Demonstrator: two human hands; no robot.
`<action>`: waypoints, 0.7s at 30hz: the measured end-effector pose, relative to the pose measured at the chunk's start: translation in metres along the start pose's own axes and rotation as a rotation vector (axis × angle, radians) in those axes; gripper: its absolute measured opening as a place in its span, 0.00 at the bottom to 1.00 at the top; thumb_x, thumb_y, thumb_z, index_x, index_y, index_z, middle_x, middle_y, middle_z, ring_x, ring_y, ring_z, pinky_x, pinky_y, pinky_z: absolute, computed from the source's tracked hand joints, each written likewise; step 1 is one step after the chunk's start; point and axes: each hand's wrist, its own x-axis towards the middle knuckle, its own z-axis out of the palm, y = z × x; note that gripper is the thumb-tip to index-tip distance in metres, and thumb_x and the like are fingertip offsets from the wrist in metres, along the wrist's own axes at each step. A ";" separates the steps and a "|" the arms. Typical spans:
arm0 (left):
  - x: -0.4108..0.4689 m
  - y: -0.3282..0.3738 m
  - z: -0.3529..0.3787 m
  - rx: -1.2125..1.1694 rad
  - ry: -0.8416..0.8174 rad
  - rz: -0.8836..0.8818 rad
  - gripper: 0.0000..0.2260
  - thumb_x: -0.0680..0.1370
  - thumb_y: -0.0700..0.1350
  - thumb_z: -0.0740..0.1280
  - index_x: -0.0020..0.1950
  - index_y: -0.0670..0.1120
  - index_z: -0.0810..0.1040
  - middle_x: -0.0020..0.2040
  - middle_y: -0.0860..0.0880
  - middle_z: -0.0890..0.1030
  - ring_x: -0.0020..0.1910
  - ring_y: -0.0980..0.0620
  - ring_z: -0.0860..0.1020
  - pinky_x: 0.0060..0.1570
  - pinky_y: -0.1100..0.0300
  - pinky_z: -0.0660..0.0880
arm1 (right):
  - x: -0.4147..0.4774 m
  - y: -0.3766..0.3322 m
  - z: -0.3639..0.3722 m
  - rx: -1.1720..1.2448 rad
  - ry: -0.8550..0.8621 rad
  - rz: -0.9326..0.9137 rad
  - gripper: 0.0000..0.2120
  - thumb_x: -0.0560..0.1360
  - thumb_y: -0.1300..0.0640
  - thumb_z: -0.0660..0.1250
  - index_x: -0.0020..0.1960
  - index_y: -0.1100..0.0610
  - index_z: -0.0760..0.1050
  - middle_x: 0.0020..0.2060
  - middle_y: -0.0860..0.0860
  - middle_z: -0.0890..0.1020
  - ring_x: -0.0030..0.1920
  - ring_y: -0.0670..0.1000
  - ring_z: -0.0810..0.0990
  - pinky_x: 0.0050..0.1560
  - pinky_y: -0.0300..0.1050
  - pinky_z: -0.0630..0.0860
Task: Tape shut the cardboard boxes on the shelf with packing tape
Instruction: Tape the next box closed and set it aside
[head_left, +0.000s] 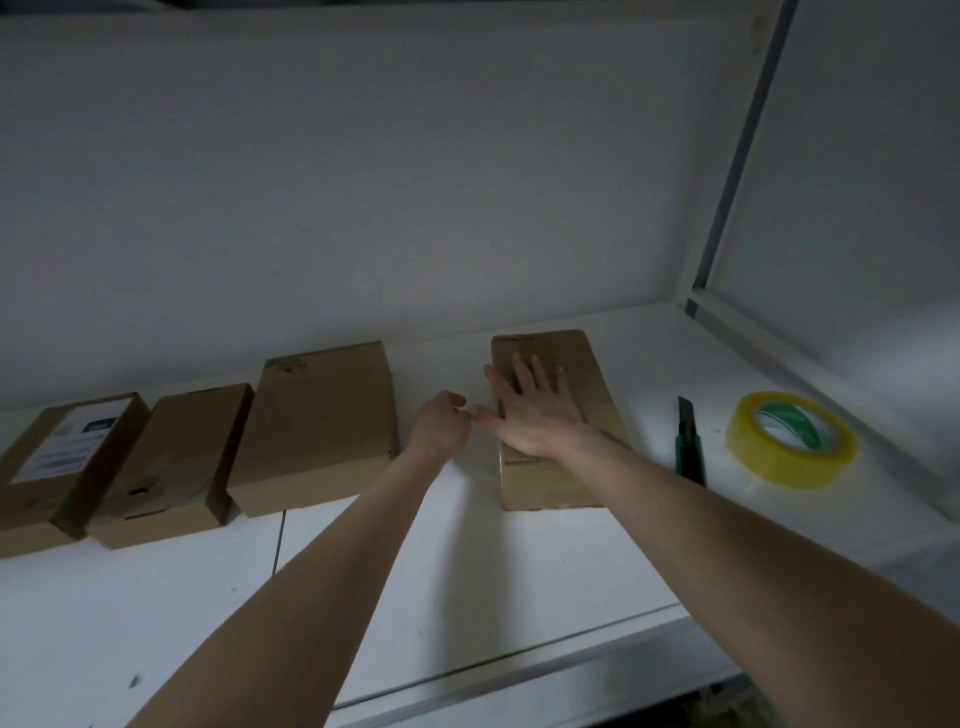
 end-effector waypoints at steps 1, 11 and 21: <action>0.001 0.002 -0.001 -0.001 -0.001 0.004 0.16 0.80 0.39 0.59 0.67 0.40 0.71 0.66 0.40 0.74 0.63 0.42 0.73 0.62 0.48 0.73 | 0.001 0.000 -0.001 -0.001 -0.006 -0.001 0.36 0.77 0.30 0.41 0.79 0.44 0.40 0.79 0.54 0.40 0.78 0.56 0.37 0.75 0.61 0.36; 0.005 0.007 -0.004 0.012 -0.020 -0.040 0.16 0.80 0.38 0.59 0.68 0.40 0.70 0.67 0.40 0.72 0.65 0.41 0.72 0.63 0.48 0.72 | 0.002 0.000 0.000 -0.014 -0.008 0.000 0.34 0.78 0.31 0.42 0.79 0.43 0.41 0.79 0.53 0.40 0.78 0.56 0.37 0.75 0.61 0.36; -0.004 0.017 -0.018 0.044 -0.027 0.003 0.15 0.80 0.38 0.57 0.67 0.38 0.71 0.65 0.39 0.74 0.63 0.40 0.73 0.61 0.47 0.73 | -0.001 0.004 -0.018 0.484 0.046 0.004 0.31 0.81 0.35 0.46 0.79 0.48 0.54 0.79 0.51 0.53 0.79 0.54 0.49 0.76 0.57 0.44</action>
